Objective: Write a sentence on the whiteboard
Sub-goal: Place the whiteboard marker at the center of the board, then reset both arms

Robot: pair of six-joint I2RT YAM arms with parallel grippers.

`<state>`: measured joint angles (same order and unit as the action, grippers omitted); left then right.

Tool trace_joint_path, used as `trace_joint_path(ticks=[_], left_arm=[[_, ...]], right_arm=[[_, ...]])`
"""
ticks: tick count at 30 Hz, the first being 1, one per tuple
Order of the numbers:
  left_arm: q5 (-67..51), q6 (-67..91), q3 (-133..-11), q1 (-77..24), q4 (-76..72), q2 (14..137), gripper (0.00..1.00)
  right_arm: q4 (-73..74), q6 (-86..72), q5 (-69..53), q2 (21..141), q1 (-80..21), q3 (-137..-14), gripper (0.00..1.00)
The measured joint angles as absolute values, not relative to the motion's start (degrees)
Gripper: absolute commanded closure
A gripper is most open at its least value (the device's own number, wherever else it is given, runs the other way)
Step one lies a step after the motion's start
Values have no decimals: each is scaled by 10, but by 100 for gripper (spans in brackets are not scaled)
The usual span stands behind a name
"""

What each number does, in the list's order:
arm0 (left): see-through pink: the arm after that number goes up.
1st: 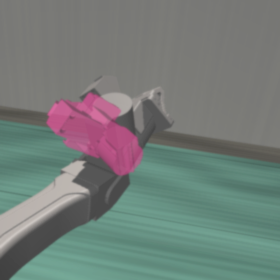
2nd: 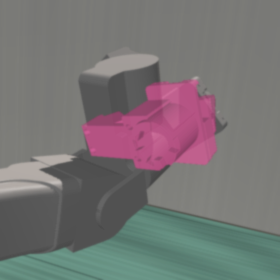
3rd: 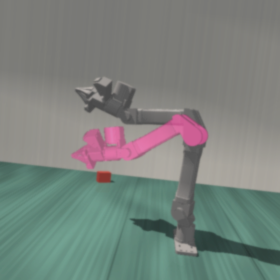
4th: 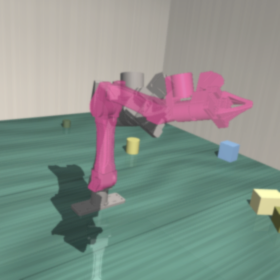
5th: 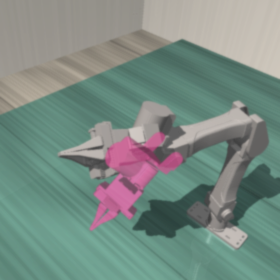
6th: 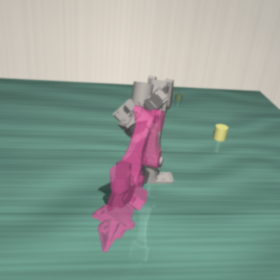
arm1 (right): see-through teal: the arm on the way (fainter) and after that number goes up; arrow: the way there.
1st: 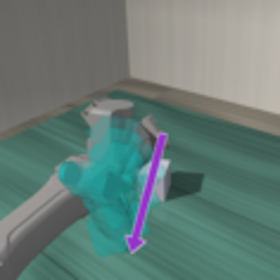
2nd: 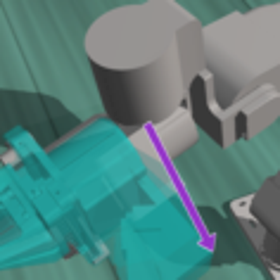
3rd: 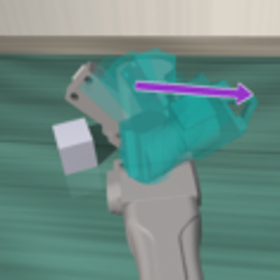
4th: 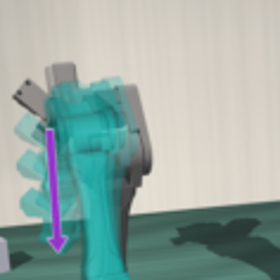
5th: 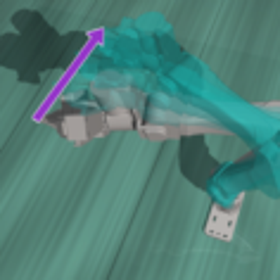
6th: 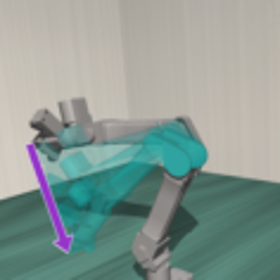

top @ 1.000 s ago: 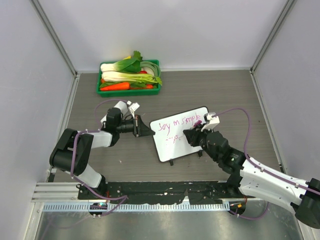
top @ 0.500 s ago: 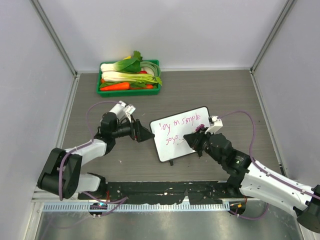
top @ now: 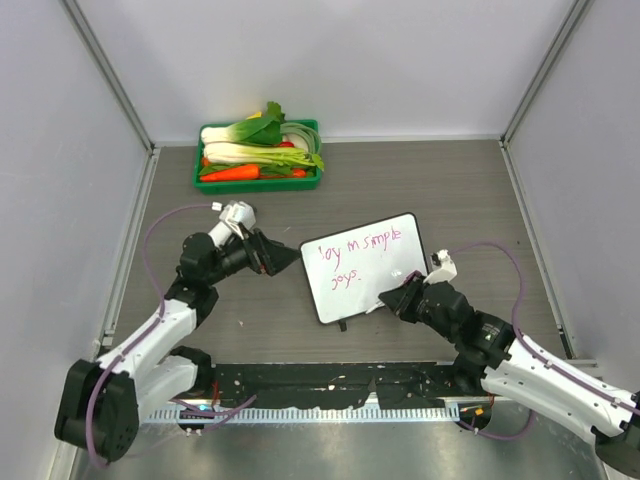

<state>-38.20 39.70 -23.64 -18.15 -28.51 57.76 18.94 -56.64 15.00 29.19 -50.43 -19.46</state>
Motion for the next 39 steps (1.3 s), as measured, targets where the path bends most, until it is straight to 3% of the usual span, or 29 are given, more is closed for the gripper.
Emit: trace_joint_path(ticks=[8,10,14,17,21,31,35,39], left_arm=[[-247,471,-236,-183,-153,465,0],[-221,488,-236,-183,-128,450,0],[-177,506,-245,-183,-66,436,0],[-153,510,-271,-183,-10,441,0],[-133,513,-307,-183,41,461,0],[-115,524,-318,-183,129,501,0],[-108,523,-321,-183,162,516,0],[-87,514,-356,-183,209,538,0]], right_arm=[[280,-696,132,275,-504,-171,99],[290,-720,125,270,-503,-159,94],[318,-785,112,249,-503,-125,75],[331,-823,109,236,-502,-110,49],[335,-863,104,218,-500,-95,22],[334,-889,124,199,-495,-114,20],[337,-819,144,265,-494,-216,20],[348,-712,156,412,-493,-374,21]])
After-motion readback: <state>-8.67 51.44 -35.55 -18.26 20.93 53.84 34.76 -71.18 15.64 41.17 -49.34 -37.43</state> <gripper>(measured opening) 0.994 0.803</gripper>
